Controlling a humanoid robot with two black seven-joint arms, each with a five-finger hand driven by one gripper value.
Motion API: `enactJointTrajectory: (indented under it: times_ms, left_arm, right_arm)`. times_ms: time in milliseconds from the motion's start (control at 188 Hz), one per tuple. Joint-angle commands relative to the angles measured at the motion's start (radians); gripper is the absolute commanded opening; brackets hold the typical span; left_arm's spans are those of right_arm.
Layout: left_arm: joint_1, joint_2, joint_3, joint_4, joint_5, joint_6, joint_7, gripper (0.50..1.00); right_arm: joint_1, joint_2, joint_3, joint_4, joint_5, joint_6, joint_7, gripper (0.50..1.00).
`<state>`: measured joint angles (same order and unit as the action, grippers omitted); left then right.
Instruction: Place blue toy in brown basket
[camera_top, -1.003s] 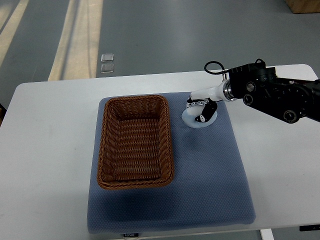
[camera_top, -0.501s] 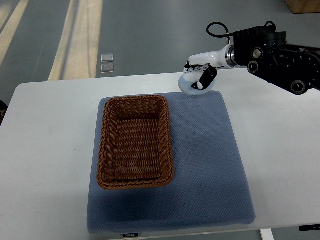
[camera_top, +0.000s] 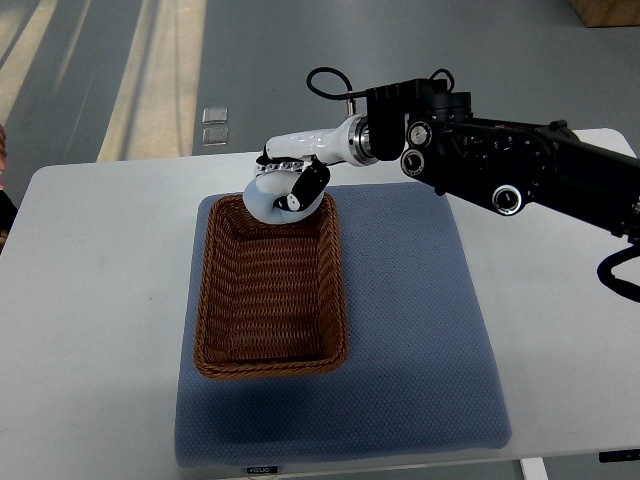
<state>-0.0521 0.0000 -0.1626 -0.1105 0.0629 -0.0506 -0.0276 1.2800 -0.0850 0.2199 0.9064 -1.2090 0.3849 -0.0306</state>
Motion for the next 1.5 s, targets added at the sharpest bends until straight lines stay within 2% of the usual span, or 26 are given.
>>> enactJointTrajectory:
  times_ms: [0,96,192,235,251,304,357,416,901,1115,1227,1349,1493]
  left_arm:
    - [0.000,0.000,0.000,0.000,0.000,0.000,0.000,1.000]
    - [0.000,0.000,0.000,0.000,0.000,0.000,0.000,1.000]
    - [0.000,0.000,0.000,0.000,0.001,0.000,0.000,1.000]
    - [0.000,0.000,0.000,0.000,0.001,0.000,0.000,1.000]
    - [0.000,0.000,0.000,0.000,0.000,0.000,0.000,1.000]
    - [0.000,0.000,0.000,0.000,0.001,0.000,0.000,1.000]
    - [0.000,0.000,0.000,0.000,0.000,0.000,0.000,1.000]
    - [0.000,0.000,0.000,0.000,0.000,0.000,0.000,1.000]
    - [0.000,0.000,0.000,0.000,0.000,0.000,0.000,1.000]
    - [0.000,0.000,0.000,0.000,0.000,0.000,0.000,1.000]
    - [0.000,0.000,0.000,0.000,0.000,0.000,0.000,1.000]
    - [0.000,0.000,0.000,0.000,0.000,0.000,0.000,1.000]
    - [0.000,0.000,0.000,0.000,0.000,0.000,0.000,1.000]
  right_arm:
    - [-0.042,0.040,0.001,-0.003,-0.001,-0.021,0.001,0.531]
    - [-0.074,0.063,0.001,-0.003,-0.001,-0.038,0.006,0.549]
    - [-0.116,0.083,-0.001,-0.006,-0.004,-0.047,0.008,0.613]
    - [-0.130,0.085,-0.001,-0.007,-0.004,-0.049,0.008,0.672]
    - [-0.134,0.085,-0.001,-0.007,-0.004,-0.047,0.008,0.715]
    - [-0.139,0.085,-0.001,-0.007,-0.004,-0.047,0.008,0.809]
    - [-0.140,0.085,-0.001,-0.007,-0.004,-0.047,0.008,0.866]
    - [-0.142,0.085,-0.001,-0.007,-0.004,-0.046,0.008,0.895]
    - [-0.128,0.074,0.022,-0.007,0.005,-0.046,0.011,0.901]
    - [-0.142,-0.021,0.223,-0.007,0.080,-0.035,0.011,0.901]
    - [-0.208,-0.062,0.361,-0.012,0.197,-0.044,0.011,0.901]
    - [-0.271,-0.059,0.507,-0.029,0.261,-0.061,0.035,0.901]
    - [-0.327,-0.050,0.691,-0.064,0.336,-0.123,0.070,0.903]
